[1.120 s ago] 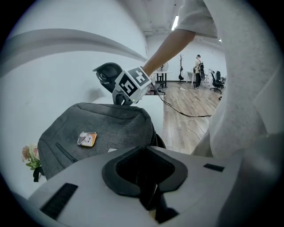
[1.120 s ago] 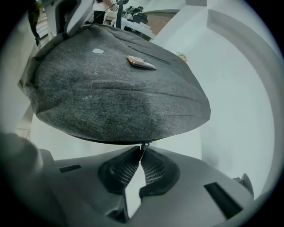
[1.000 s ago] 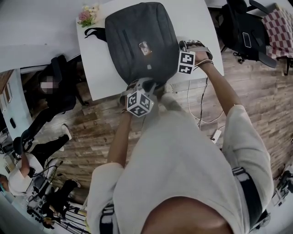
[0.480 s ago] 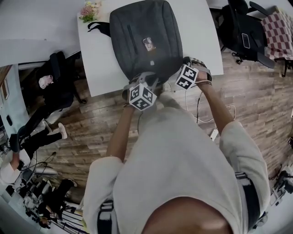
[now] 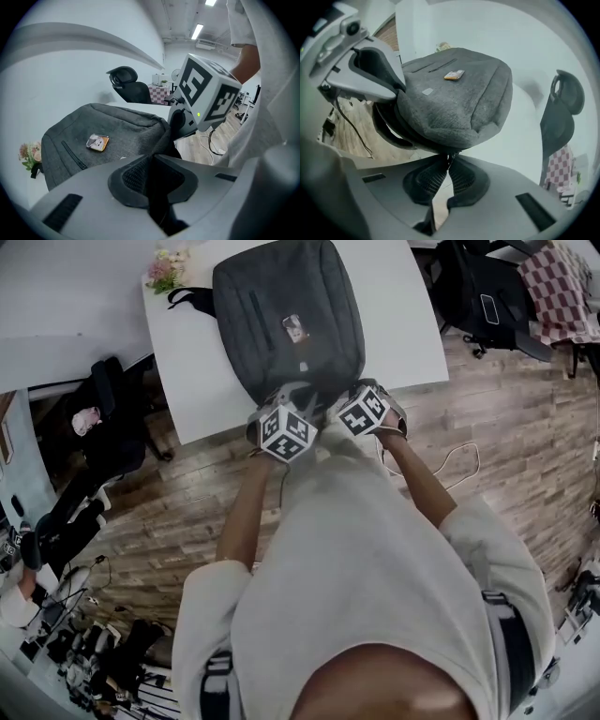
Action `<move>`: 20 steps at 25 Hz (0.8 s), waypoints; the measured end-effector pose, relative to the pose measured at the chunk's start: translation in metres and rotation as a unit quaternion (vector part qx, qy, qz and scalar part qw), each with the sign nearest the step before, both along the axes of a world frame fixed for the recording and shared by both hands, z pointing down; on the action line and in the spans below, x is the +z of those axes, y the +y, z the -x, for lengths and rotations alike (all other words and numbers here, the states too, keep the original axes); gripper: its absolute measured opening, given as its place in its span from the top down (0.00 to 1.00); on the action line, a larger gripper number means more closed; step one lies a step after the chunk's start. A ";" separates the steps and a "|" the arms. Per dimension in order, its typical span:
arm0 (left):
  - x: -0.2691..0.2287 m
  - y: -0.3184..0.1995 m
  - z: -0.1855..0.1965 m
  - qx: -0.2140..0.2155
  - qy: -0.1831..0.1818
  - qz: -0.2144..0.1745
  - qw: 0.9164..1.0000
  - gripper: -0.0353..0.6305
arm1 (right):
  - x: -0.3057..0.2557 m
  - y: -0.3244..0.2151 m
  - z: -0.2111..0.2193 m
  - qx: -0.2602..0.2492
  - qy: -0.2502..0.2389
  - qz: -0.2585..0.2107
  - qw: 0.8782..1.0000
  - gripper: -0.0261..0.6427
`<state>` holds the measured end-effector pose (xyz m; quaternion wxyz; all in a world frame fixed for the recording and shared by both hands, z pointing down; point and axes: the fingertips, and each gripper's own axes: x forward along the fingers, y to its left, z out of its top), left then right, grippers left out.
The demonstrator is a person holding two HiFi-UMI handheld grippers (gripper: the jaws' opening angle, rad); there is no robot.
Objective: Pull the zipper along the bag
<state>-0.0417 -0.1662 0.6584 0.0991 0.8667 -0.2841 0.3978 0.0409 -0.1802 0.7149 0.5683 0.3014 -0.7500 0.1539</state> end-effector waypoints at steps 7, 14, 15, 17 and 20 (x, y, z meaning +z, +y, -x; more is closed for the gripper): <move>0.002 0.006 -0.008 0.010 0.004 0.006 1.000 0.87 | -0.010 0.034 0.020 0.043 -0.049 0.072 0.995 0.92; 0.003 0.006 -0.011 0.007 0.014 0.018 1.000 0.87 | -0.014 0.045 0.034 0.118 -0.058 0.122 0.984 0.93; 0.003 0.007 -0.012 0.008 0.015 0.019 1.000 0.87 | -0.013 0.045 0.034 0.128 -0.059 0.121 0.983 0.93; 0.003 0.011 -0.012 0.020 0.015 0.018 1.000 0.87 | -0.012 0.049 0.036 0.144 -0.079 0.128 0.978 0.93; 0.002 0.024 -0.012 0.065 0.010 -0.002 0.998 0.87 | -0.011 0.062 0.048 0.157 -0.138 0.168 0.963 0.93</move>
